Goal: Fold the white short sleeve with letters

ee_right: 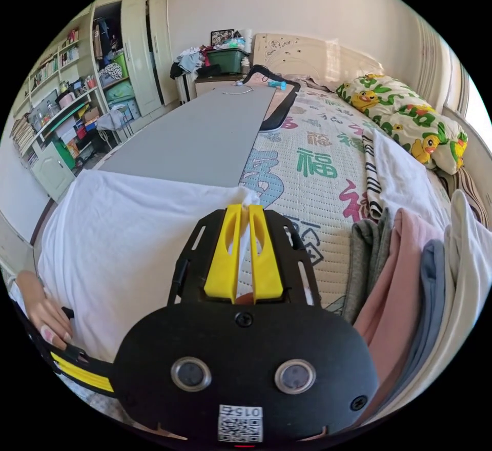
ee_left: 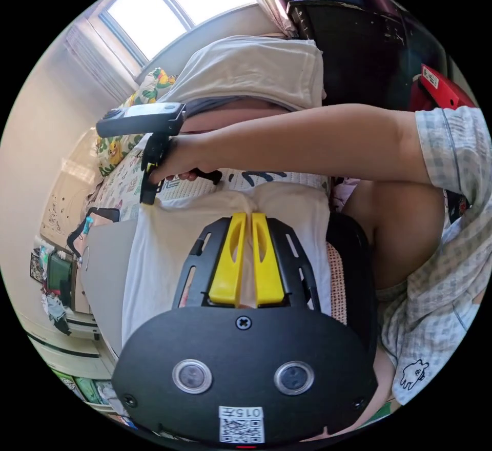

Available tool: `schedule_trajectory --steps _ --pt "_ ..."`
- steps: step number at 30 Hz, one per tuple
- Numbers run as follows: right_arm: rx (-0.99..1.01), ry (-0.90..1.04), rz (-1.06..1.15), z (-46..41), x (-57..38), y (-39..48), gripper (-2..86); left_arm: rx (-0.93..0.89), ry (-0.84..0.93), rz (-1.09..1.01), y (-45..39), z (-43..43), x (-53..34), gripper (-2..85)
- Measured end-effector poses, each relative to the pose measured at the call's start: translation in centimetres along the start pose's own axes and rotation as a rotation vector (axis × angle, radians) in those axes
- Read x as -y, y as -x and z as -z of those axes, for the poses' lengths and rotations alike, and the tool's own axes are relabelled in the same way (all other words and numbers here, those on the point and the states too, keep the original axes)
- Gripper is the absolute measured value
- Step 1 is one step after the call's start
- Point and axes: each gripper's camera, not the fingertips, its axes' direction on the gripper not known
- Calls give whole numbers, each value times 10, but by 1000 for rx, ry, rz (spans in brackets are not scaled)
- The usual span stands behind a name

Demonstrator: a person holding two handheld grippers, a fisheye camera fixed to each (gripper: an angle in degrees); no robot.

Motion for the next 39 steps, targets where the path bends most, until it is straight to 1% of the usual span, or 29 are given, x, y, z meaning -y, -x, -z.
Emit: schedule_trajectory --steps 3,5,7,9,13,15,18,21,24,26,27,29,30,32,33,35,37,39 --pt "-72 69 51 -22 -7 19 35 18 2 -14 -3 2 1 9" --pt "-175 83 104 -27 -13 40 37 12 2 -10 -2 4 0 9" --pt "-211 78 114 -27 -21 46 42 -3 3 -1 1 6 -2 9" --pt "-195 76 95 -23 -29 42 50 -27 2 13 5 9 -5 9" --pt "-82 39 -3 6 -53 13 65 -35 0 16 3 15 -11 9" --pt "-105 7 2 27 -70 4 67 2 -2 -2 -6 19 -17 9" --pt "-191 -55 32 69 -106 -7 68 29 -6 -19 -14 23 -27 10" --pt "-186 -157 -9 115 -150 -18 69 18 -6 -7 -18 27 -38 12" --pt "-55 -280 -83 158 -196 -26 75 5 -7 2 -23 32 -52 14" --pt "90 -383 -66 185 -242 -15 90 6 -9 0 -29 36 -62 17" --pt "120 -414 -58 191 -255 -11 96 17 -13 -10 -35 38 -70 20" --pt "197 -565 -20 212 -319 11 120 50 -18 -29 -48 43 -82 24" --pt "205 -604 -10 216 -335 16 125 87 -20 -36 -58 45 -90 30" --pt "161 -756 -10 224 -400 38 133 158 -29 -41 -73 50 -104 42" --pt "131 -794 -20 224 -415 43 133 182 -36 -48 -82 54 -115 53" --pt "8 -947 -91 218 -464 63 134 211 -61 -17 -87 66 -133 72" --pt "-63 -1032 -99 217 -484 74 136 253 -123 41 -87 89 -156 90" --pt "-106 -1071 -102 220 -493 81 144 324 -284 172 -82 138 -196 109"
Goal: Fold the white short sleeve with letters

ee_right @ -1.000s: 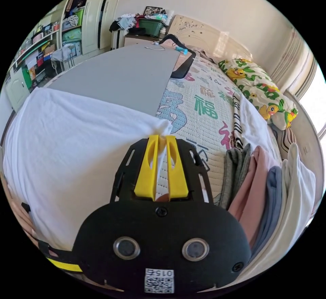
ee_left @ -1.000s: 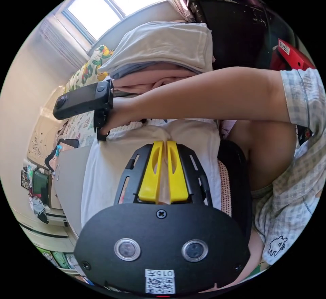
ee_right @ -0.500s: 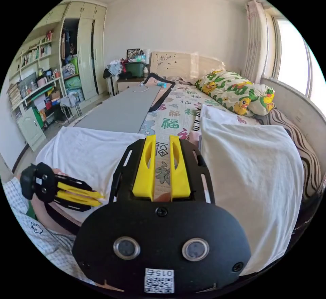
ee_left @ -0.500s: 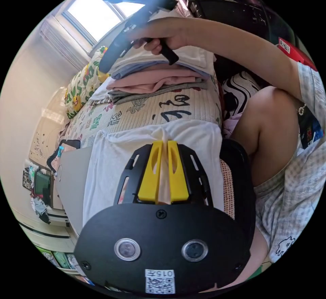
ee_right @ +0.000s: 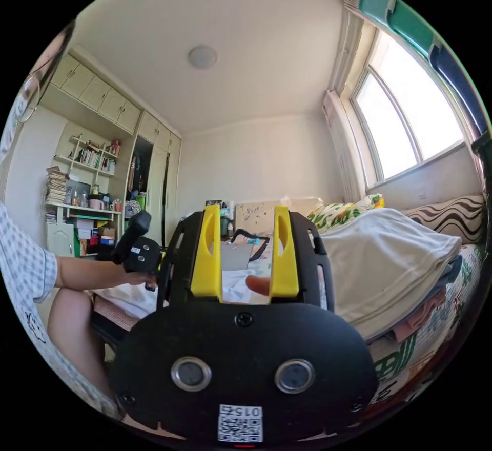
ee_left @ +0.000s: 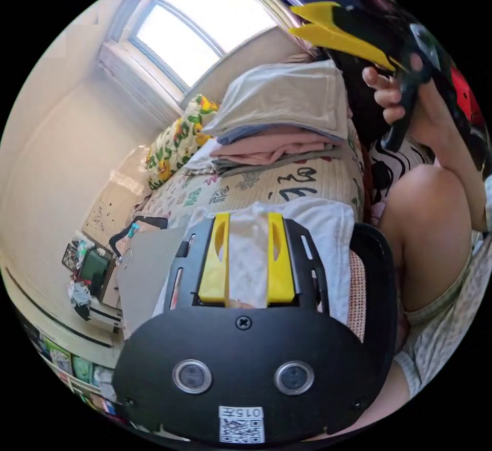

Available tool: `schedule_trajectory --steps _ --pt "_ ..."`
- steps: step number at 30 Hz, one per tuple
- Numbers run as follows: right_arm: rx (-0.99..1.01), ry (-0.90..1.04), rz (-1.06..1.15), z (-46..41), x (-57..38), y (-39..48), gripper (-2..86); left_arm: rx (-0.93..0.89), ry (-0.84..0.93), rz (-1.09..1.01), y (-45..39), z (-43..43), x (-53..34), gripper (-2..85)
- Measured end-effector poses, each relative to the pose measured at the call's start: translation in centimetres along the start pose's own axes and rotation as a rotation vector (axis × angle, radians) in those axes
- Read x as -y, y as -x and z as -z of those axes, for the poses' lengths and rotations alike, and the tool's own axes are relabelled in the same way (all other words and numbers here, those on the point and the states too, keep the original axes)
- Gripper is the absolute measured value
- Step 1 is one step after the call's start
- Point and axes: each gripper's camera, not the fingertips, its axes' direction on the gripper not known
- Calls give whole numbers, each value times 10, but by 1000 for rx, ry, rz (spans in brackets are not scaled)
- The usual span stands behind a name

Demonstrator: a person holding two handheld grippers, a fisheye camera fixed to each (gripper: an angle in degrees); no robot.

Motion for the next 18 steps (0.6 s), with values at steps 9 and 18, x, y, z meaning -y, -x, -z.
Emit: schedule_trajectory --steps 9,18 --pt "51 -51 25 0 -42 19 175 374 -560 355 36 143 -155 131" --pt "102 110 121 -27 -73 37 176 356 -573 513 39 180 -228 140"
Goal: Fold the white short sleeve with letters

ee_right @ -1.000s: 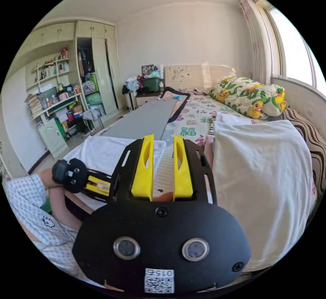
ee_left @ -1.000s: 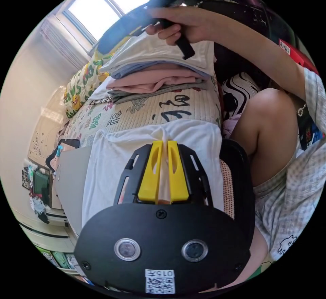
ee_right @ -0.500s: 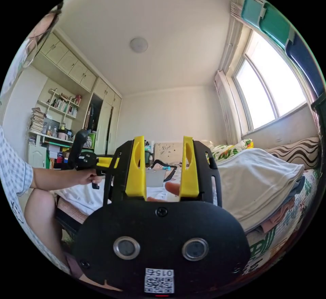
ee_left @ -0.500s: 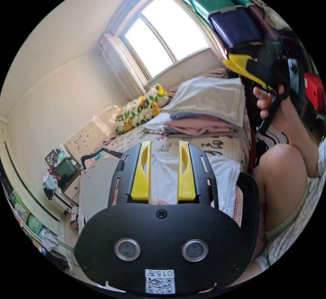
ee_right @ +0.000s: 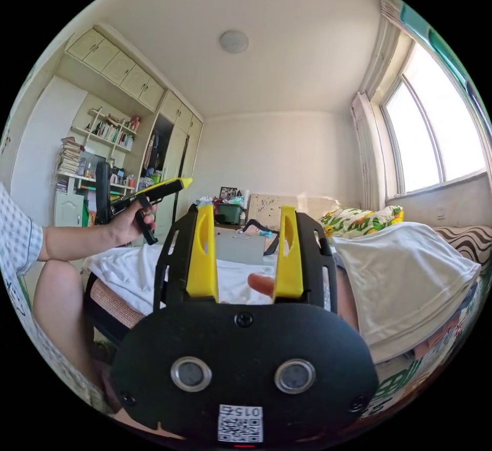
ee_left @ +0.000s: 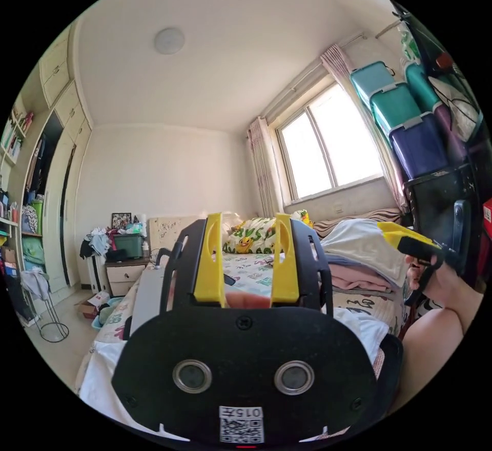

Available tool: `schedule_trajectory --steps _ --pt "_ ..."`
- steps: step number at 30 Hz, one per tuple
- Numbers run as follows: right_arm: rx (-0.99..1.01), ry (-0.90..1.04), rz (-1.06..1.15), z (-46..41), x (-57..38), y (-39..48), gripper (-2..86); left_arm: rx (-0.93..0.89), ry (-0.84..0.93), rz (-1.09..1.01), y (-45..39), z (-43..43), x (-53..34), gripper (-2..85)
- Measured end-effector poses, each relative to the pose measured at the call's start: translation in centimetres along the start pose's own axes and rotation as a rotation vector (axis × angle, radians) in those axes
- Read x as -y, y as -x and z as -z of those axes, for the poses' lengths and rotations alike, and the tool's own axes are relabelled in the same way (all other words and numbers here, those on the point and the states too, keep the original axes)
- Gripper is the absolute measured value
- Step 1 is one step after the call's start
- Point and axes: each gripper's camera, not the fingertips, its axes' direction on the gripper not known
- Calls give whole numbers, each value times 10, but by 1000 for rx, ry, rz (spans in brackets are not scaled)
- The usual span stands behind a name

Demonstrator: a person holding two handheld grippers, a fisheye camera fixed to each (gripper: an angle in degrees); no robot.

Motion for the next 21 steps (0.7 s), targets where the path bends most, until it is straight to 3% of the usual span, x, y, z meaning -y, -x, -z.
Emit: schedule_trajectory --steps 7,17,21 --pt "-89 104 14 -9 -21 -13 178 117 -26 59 16 31 -13 159" --pt "-208 -114 -74 15 -30 -36 257 -22 -31 -19 -3 43 -21 235" --pt "-230 -128 -74 16 -32 -47 243 -14 -55 -66 -22 42 -22 226"
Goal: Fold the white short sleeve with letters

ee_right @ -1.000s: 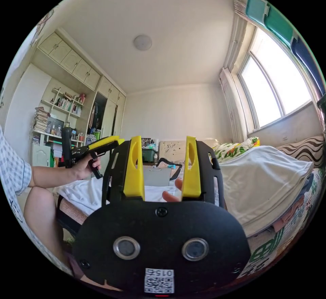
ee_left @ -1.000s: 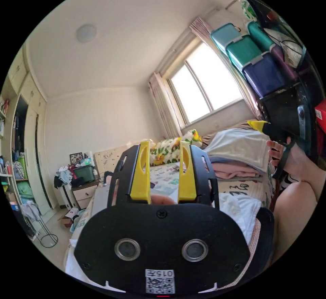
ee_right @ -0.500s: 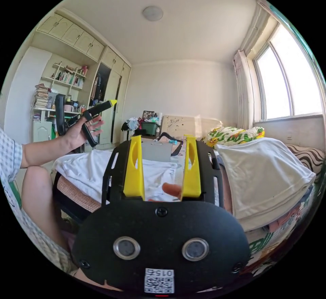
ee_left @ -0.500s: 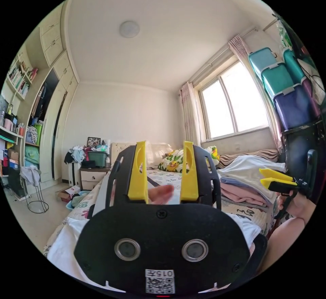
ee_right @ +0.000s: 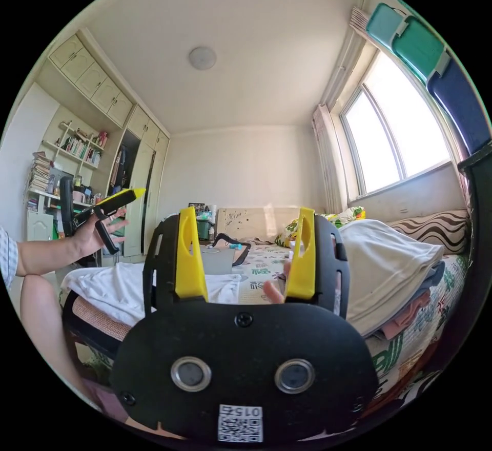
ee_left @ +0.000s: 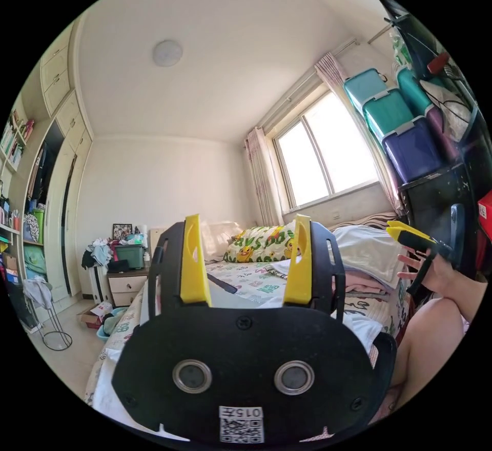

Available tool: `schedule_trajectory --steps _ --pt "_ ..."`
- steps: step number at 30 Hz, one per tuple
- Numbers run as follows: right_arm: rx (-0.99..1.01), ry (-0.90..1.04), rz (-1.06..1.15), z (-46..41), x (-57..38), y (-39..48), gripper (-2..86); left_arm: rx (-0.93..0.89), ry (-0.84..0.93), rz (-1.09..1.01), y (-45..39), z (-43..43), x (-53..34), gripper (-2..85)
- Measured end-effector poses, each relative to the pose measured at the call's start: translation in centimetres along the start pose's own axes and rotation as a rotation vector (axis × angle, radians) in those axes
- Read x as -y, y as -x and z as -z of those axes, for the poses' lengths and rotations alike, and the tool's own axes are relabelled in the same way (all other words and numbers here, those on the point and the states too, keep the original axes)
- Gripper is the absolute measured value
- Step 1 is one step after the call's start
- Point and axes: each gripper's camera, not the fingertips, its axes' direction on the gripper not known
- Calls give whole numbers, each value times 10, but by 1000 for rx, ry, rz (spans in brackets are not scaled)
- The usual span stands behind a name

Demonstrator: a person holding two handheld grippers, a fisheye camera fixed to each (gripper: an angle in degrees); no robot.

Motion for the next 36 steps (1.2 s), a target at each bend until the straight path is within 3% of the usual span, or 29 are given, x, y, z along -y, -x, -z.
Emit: schedule_trajectory --steps 6,10,14,20,24,29,34,36 --pt "-288 245 -51 -29 3 -38 145 89 87 -36 -20 -33 -9 96" --pt "-133 285 -79 -30 -13 -51 86 75 182 -89 -27 -63 -1 81" --pt "17 398 -59 -52 -19 -52 44 -117 269 -92 -28 -100 13 67" --pt "322 556 121 -115 -22 -17 49 -515 532 -272 -76 -171 5 70" --pt "420 668 152 -163 -22 -9 47 -641 709 -374 -129 -228 -31 66" --pt "414 948 186 -227 -44 -31 6 -722 903 -484 -179 -288 -73 35" --pt "455 838 -21 -199 -42 -93 6 -675 868 -352 -179 -349 -66 19" --pt "443 782 -120 -184 -45 -117 17 -563 828 -201 -169 -403 -56 19"
